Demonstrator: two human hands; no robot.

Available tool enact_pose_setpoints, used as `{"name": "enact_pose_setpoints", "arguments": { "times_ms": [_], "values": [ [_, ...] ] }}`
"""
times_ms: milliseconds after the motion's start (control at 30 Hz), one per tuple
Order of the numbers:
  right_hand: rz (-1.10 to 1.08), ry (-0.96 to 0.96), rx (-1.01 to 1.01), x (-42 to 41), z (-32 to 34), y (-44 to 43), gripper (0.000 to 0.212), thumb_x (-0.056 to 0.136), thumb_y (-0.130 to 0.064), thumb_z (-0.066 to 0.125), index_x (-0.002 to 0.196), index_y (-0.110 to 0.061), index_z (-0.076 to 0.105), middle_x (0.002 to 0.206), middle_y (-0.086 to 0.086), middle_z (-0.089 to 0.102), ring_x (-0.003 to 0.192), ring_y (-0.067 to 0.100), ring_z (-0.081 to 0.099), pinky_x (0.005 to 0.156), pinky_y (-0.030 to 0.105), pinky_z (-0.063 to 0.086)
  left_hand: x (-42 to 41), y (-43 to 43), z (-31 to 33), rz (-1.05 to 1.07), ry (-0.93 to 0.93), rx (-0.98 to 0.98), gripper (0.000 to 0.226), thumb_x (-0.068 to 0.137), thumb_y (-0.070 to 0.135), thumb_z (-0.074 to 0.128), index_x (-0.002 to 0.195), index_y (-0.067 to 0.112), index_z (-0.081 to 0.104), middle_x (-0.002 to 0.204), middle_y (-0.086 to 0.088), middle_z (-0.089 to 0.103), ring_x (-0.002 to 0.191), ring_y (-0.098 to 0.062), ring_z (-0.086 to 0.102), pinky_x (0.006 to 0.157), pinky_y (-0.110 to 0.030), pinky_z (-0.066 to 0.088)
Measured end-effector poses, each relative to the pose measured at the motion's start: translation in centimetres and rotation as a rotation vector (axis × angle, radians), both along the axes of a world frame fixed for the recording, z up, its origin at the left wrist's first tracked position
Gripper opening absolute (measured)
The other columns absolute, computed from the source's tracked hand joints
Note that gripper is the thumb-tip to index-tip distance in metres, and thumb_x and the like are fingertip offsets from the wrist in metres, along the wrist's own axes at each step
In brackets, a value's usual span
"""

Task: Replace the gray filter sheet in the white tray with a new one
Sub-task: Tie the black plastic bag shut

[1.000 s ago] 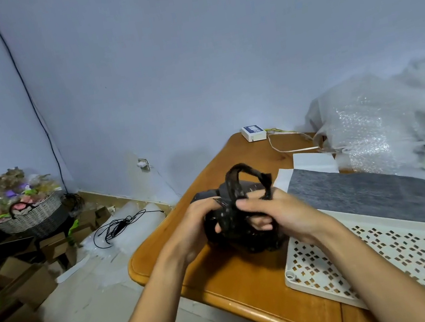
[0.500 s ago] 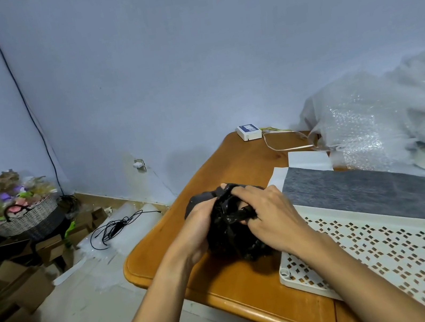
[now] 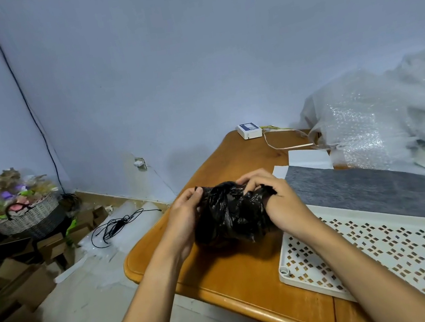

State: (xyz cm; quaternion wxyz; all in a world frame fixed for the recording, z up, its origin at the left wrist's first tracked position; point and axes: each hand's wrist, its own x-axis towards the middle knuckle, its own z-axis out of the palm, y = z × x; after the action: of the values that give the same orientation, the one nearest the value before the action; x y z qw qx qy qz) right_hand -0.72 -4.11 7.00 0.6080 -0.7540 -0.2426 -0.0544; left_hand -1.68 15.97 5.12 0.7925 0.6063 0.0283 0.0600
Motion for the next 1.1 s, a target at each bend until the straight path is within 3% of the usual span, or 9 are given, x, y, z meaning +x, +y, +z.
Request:
{"name": "enact_pose_setpoints", "arguments": {
  "times_ms": [100, 200, 367, 533, 667, 767, 933, 1033, 1100],
  "values": [
    [-0.005, -0.025, -0.022, 0.0, 0.1, -0.2, 0.031, 0.087, 0.018, 0.046, 0.069, -0.004, 0.058, 0.115, -0.008, 0.066, 0.112, 0.0, 0.058, 0.095, 0.016, 0.037, 0.6, 0.9, 0.2, 0.031, -0.009, -0.129, 0.021, 0.104, 0.019, 0.049, 0.087, 0.009, 0.058, 0.08, -0.007, 0.069, 0.078, -0.021, 0.067, 0.082, -0.032, 0.049],
    [-0.037, -0.004, 0.003, 0.6, 0.1, -0.6, 0.031, 0.087, 0.016, 0.045, 0.069, -0.005, 0.06, 0.112, -0.009, 0.067, 0.107, 0.005, 0.061, 0.091, 0.018, 0.04, 1.0, 2.0, 0.5, 0.039, -0.045, -0.209, 0.026, 0.105, 0.014, 0.042, 0.087, 0.004, 0.058, 0.081, -0.014, 0.07, 0.077, -0.027, 0.069, 0.085, -0.04, 0.05],
    [-0.212, 0.069, 0.198, 1.7, 0.6, -2.2, 0.037, 0.091, 0.004, 0.045, 0.078, -0.017, 0.073, 0.094, -0.004, 0.075, 0.097, 0.015, 0.067, 0.079, 0.018, 0.047, 1.4, 4.9, 0.2, 0.222, -0.065, -0.336, 0.024, 0.105, 0.013, 0.04, 0.085, 0.01, 0.053, 0.079, -0.008, 0.056, 0.068, -0.019, 0.06, 0.057, -0.026, 0.052],
    [-0.291, 0.169, 0.332, 3.4, 0.0, -4.8, 0.035, 0.082, -0.006, 0.048, 0.067, -0.021, 0.075, 0.09, 0.002, 0.076, 0.102, 0.025, 0.068, 0.108, 0.048, 0.046, 1.1, 7.7, -1.5, 0.339, -0.025, -0.368, 0.024, 0.104, 0.009, 0.039, 0.082, 0.012, 0.047, 0.073, -0.003, 0.044, 0.052, -0.011, 0.041, 0.043, -0.02, 0.037],
    [-0.321, 0.265, 0.436, 3.6, -0.3, -5.9, 0.043, 0.082, 0.006, 0.04, 0.072, -0.011, 0.078, 0.088, 0.007, 0.076, 0.099, 0.023, 0.069, 0.107, 0.044, 0.048, 1.1, 8.9, -2.0, 0.339, 0.026, -0.452, 0.029, 0.108, 0.015, 0.028, 0.094, 0.003, 0.051, 0.074, -0.005, 0.047, 0.044, -0.008, 0.039, 0.039, -0.018, 0.032],
    [-0.328, 0.279, 0.498, 3.2, -0.3, -5.9, 0.044, 0.085, 0.011, 0.035, 0.081, -0.009, 0.074, 0.082, 0.007, 0.075, 0.094, 0.028, 0.068, 0.094, 0.04, 0.053, 0.7, 8.8, -1.9, 0.277, 0.02, -0.424, 0.034, 0.11, 0.023, 0.025, 0.117, -0.002, 0.047, 0.069, -0.007, 0.07, 0.043, -0.009, 0.05, 0.042, -0.019, 0.044],
    [-0.138, 0.313, 0.523, 1.9, 0.4, -5.8, 0.038, 0.097, -0.007, 0.032, 0.083, -0.006, 0.067, 0.074, 0.015, 0.071, 0.062, 0.028, 0.061, 0.048, 0.031, 0.046, -0.9, 6.9, -0.9, 0.199, -0.022, -0.21, 0.03, 0.107, 0.028, 0.04, 0.083, 0.01, 0.046, 0.063, -0.01, 0.053, 0.046, -0.02, 0.043, 0.044, -0.026, 0.043],
    [0.018, 0.361, 0.457, 1.6, 1.0, -5.4, 0.045, 0.105, -0.023, 0.027, 0.094, -0.002, 0.065, 0.08, 0.021, 0.074, 0.064, 0.029, 0.065, 0.042, 0.027, 0.046, -1.8, 5.7, -0.9, 0.053, 0.015, -0.016, 0.035, 0.102, 0.044, 0.047, 0.093, 0.01, 0.05, 0.059, -0.013, 0.052, 0.045, -0.021, 0.036, 0.043, -0.026, 0.036],
    [0.082, 0.373, 0.415, 1.6, 1.2, -5.3, 0.055, 0.107, -0.033, 0.025, 0.093, 0.0, 0.067, 0.077, 0.024, 0.072, 0.056, 0.029, 0.063, 0.039, 0.026, 0.045, -2.4, 5.1, -1.2, -0.021, 0.034, 0.081, 0.051, 0.099, 0.055, 0.046, 0.103, 0.005, 0.055, 0.06, -0.017, 0.053, 0.041, -0.021, 0.032, 0.041, -0.025, 0.03]
  ]
}}
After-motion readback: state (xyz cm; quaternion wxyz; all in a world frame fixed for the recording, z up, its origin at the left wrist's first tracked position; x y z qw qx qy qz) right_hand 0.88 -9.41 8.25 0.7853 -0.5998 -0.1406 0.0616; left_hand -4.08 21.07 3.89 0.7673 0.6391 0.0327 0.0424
